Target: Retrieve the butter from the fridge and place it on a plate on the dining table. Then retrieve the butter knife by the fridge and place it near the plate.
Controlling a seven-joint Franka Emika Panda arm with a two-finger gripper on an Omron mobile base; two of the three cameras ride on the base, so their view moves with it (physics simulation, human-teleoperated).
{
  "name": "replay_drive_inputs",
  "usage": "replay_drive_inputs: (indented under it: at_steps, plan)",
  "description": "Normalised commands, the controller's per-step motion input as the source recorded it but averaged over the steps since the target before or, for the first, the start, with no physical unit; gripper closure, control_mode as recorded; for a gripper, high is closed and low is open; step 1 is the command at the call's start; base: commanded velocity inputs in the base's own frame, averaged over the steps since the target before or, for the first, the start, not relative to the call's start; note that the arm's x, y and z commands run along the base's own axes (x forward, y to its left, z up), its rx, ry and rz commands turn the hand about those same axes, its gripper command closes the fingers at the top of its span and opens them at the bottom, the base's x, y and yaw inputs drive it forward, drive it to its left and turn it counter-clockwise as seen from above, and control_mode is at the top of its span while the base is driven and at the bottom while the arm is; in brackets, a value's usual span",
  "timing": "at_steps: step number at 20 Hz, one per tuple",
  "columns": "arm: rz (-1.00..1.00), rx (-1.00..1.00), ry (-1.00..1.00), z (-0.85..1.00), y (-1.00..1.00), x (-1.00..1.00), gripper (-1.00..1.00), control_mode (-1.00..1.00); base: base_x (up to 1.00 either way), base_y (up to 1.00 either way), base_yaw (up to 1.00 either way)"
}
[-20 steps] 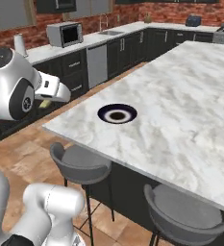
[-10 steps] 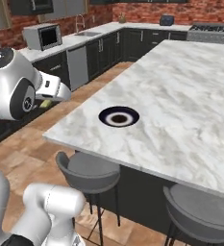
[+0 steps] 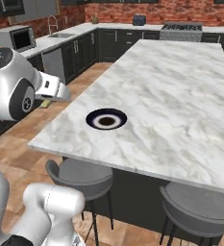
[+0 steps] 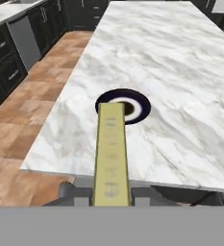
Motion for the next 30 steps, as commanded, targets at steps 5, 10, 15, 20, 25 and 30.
replay_drive_inputs:
  at_steps: [5, 10, 15, 20, 25, 30]
  plan:
    - [0.00, 0.00, 0.00, 0.00, 0.00, 0.00, 1.00, 1.00, 0.54, 0.18, -0.21]
    - [-0.01, 0.00, 0.10, -0.22, 0.00, 0.47, 1.00, -1.00, 0.08, 0.00, -0.02]
    - [-0.01, 0.00, 0.14, -0.57, 0.00, 1.00, 1.00, -1.00, 0.00, 0.00, 0.00]
    - [0.00, -0.03, 0.16, -0.97, 0.00, 1.00, 1.00, -1.00, 0.00, 0.00, 0.00]
    - [0.00, -0.01, 0.12, -0.70, -0.02, 0.99, 1.00, -1.00, 0.00, 0.00, 0.00]
    - [0.00, 0.00, 0.08, -0.36, -0.10, 0.94, 1.00, -1.00, 0.00, 0.00, 0.00]
